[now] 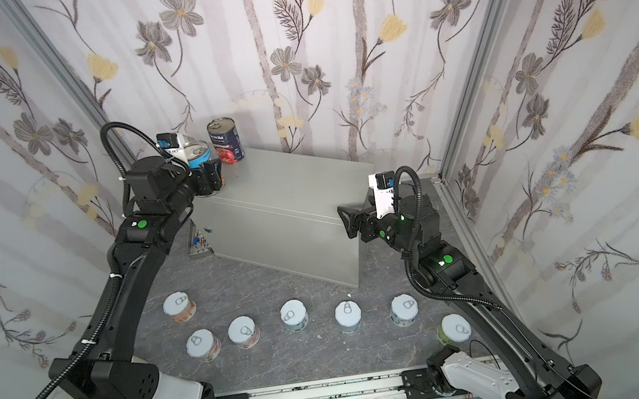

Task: Place and organize the canned foods onto the counter
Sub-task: 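Slide the Progresso can with left gripper against the tomato can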

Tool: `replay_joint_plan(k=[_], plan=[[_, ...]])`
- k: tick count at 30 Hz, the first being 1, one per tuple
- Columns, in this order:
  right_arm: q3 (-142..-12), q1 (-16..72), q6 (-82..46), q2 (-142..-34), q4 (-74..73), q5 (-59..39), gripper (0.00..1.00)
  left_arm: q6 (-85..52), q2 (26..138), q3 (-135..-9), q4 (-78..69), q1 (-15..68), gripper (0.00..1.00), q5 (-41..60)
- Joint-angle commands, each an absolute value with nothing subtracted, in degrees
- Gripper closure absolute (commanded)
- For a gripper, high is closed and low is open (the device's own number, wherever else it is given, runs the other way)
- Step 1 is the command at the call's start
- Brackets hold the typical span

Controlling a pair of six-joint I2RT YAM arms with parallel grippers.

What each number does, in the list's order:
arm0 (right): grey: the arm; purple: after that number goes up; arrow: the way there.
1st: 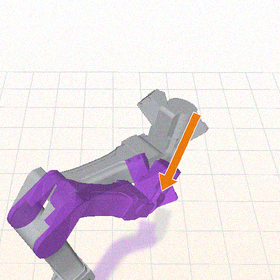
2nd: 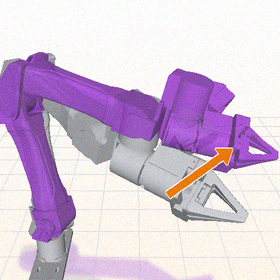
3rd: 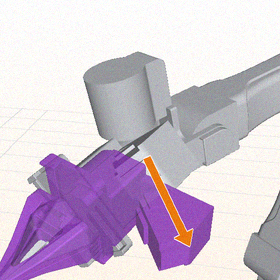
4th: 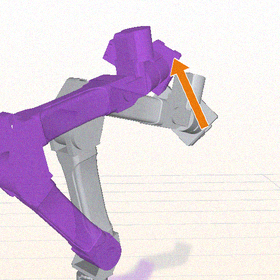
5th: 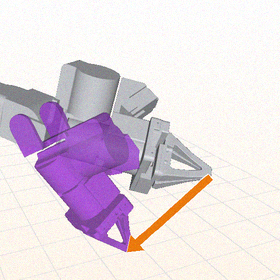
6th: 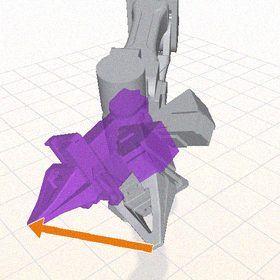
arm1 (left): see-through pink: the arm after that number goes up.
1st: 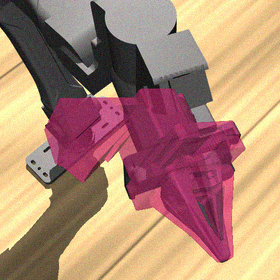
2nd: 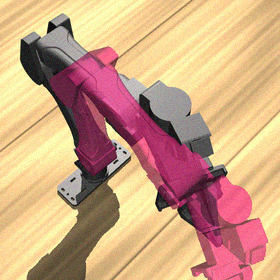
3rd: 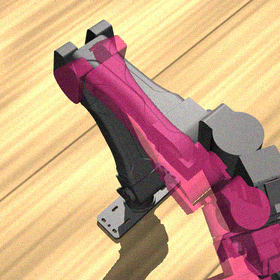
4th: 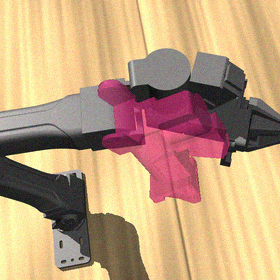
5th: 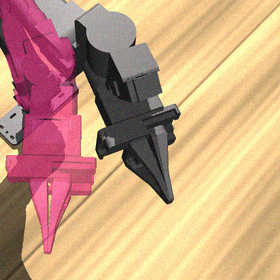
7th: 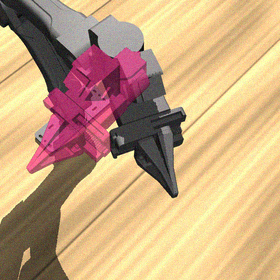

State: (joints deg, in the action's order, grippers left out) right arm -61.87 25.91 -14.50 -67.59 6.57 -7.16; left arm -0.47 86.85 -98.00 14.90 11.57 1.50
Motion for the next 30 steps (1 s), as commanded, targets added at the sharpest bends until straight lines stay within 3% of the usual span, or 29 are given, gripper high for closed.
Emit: replay_joint_plan(k=[1, 30], plan=[[-62.04, 25.99, -14.35, -68.74, 2.57, -7.65, 0.04, -1.66, 88.54, -100.83, 7.23, 11.51, 0.25, 1.87], [-64.25, 25.90, -12.73, -73.17, 3.78, -7.47, 0.04, 0.99, 96.48, -106.25, 7.12, 11.10, 0.26, -5.10]])
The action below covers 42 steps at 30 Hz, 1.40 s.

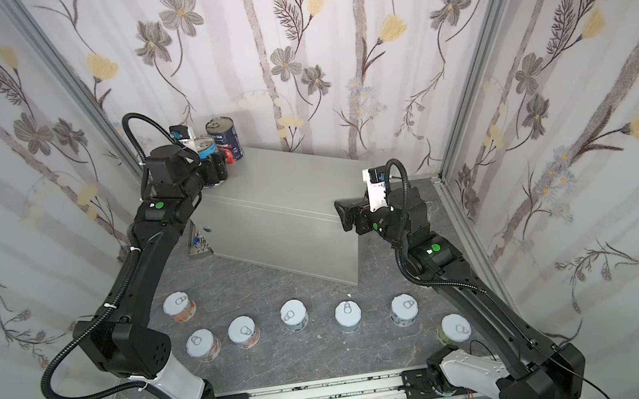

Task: Place and organize the canned foods onto the counter
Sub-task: 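Slide the Progresso can with left gripper against the tomato can, then open left gripper and withdraw it while right gripper lowers toward floor cans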

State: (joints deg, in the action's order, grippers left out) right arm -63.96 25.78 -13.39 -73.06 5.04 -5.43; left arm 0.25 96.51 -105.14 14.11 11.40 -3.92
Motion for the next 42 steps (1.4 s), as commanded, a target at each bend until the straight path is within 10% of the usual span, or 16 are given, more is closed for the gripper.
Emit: replay_joint_plan(k=[1, 42], plan=[[-64.16, 25.87, -12.74, -73.05, 3.72, -7.39, 0.04, 0.98, 96.65, -106.32, 7.12, 11.03, 0.25, -5.11], [-63.80, 25.92, -13.70, -65.91, 3.16, -6.27, 0.00, 0.48, 94.27, -104.26, 7.12, 10.55, 0.00, -4.22]])
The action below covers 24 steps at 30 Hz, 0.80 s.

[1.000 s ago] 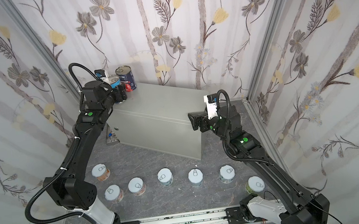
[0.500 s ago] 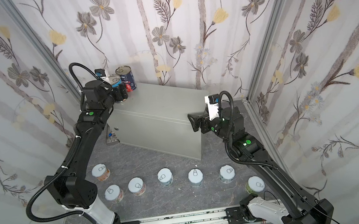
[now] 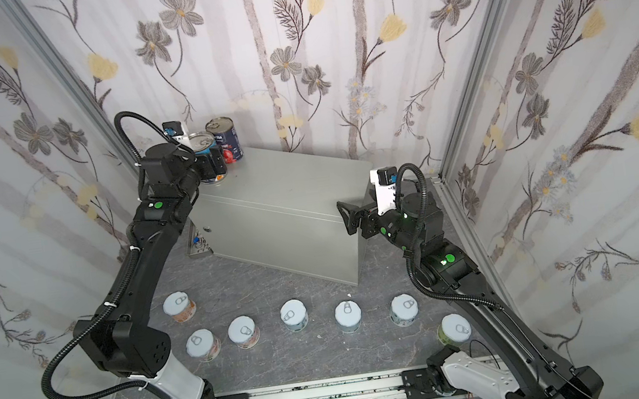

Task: Place and organize the canned foods onto the counter
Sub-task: 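Open left gripper and withdraw it while right gripper lowers toward floor cans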

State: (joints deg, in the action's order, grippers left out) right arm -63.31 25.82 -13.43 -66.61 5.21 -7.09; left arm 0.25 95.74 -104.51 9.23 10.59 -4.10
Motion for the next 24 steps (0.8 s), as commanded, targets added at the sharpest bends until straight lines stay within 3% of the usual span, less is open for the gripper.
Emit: replay_joint_plan(k=[1, 24], plan=[[-63.81, 25.92, -13.88, -65.52, 3.22, -6.08, 0.00, 0.36, 93.62, -103.98, 7.12, 10.57, 0.00, -4.35], [-61.77, 25.90, -18.12, -51.78, 14.37, 1.01, 0.00, -6.95, 68.56, -89.65, 10.74, 10.90, 0.00, -0.68]])
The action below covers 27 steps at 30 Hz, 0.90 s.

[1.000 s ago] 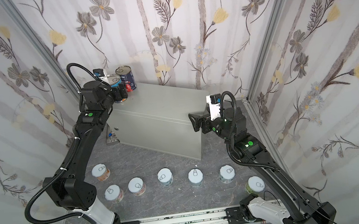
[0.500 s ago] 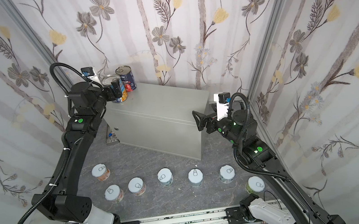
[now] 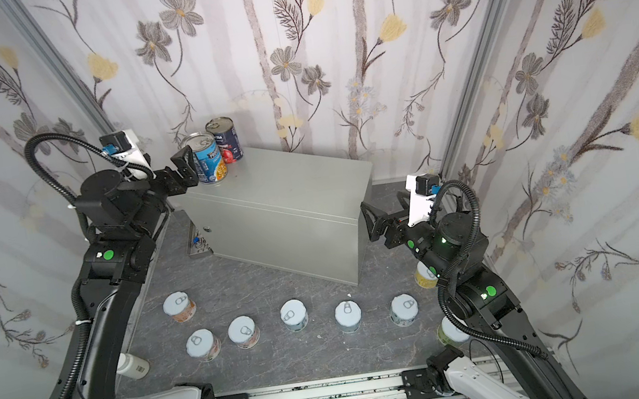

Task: Place and organize the canned foods onto the counter
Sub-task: 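Open left gripper and withdraw it while right gripper lowers toward floor cans, then lower right gripper onto the pale green-labelled can and close it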

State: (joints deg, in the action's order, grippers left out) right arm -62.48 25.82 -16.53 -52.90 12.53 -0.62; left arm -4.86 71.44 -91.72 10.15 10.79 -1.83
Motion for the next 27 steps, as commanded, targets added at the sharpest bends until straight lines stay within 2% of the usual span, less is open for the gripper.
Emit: replay_joint_plan(k=[1, 13, 21, 27], plan=[[-61.45, 25.86, -18.34, -51.20, 14.94, 1.18, 0.00, -7.30, 67.25, -88.33, 11.02, 11.03, 0.00, -0.41], [-52.46, 25.88, -23.23, -42.31, 20.39, 6.28, 0.00, -8.42, 55.26, -71.40, 16.46, 15.19, 0.00, 1.67], [-43.86, 25.91, -27.97, -36.25, 23.59, 5.01, 0.00, -10.44, 51.12, -58.75, 16.90, 23.41, 0.00, -0.93], [-35.68, 25.85, -35.62, -33.16, 26.51, 11.73, 0.00, -13.50, 50.97, -52.95, 16.13, 30.55, 0.00, -5.39]])
